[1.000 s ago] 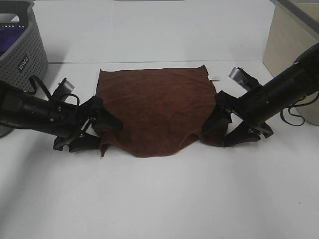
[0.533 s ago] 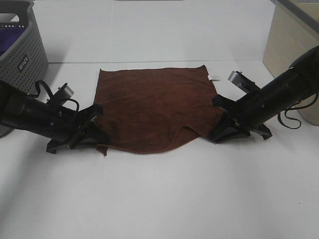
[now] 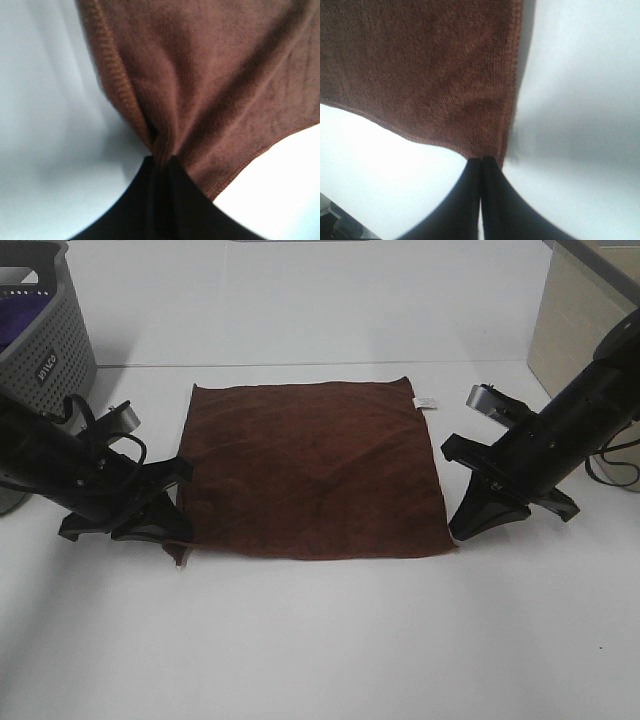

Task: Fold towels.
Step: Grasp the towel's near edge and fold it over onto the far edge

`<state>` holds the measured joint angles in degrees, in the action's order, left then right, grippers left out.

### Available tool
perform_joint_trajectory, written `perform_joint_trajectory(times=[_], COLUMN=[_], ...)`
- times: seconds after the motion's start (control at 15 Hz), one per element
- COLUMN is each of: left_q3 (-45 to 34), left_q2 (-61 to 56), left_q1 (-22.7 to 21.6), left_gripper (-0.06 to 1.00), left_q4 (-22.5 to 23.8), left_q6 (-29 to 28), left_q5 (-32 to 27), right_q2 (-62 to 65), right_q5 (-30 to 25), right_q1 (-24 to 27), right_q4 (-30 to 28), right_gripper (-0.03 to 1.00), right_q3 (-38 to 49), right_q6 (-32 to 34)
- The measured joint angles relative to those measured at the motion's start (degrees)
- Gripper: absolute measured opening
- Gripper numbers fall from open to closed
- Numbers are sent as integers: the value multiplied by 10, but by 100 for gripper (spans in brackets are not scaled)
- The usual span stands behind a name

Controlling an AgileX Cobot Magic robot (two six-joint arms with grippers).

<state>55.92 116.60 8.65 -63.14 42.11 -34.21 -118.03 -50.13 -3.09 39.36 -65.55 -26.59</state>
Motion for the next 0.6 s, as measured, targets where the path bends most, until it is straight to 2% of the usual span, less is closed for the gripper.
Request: perform_joint_trajectory(times=[0.07, 0.13, 0.2, 0.4, 0.47, 0.6], left_q3=[0, 0, 0, 0, 0, 0], left_q2=[-13, -13, -26, -29, -29, -29], left_q1=[0, 0, 0, 0, 0, 0], left_gripper=[1, 1, 1, 1, 1, 1], left_q4=[47, 47, 113, 138, 139, 139], left_q6=[-36, -36, -95, -114, -116, -116], left_q5=[-5, -5, -26, -32, -32, -32], right_q2=[11, 11, 35, 48, 42, 23], right_q5=[-13, -13, -29, -20, -7, 9], right_q1=[0, 0, 0, 0, 0, -2], right_q4=[-17, -17, -31, -35, -36, -25], right_gripper=[1, 1, 1, 3, 25, 59], right_q3=[0, 0, 17, 36, 36, 36], right_q6=[12, 12, 25, 25, 24, 11])
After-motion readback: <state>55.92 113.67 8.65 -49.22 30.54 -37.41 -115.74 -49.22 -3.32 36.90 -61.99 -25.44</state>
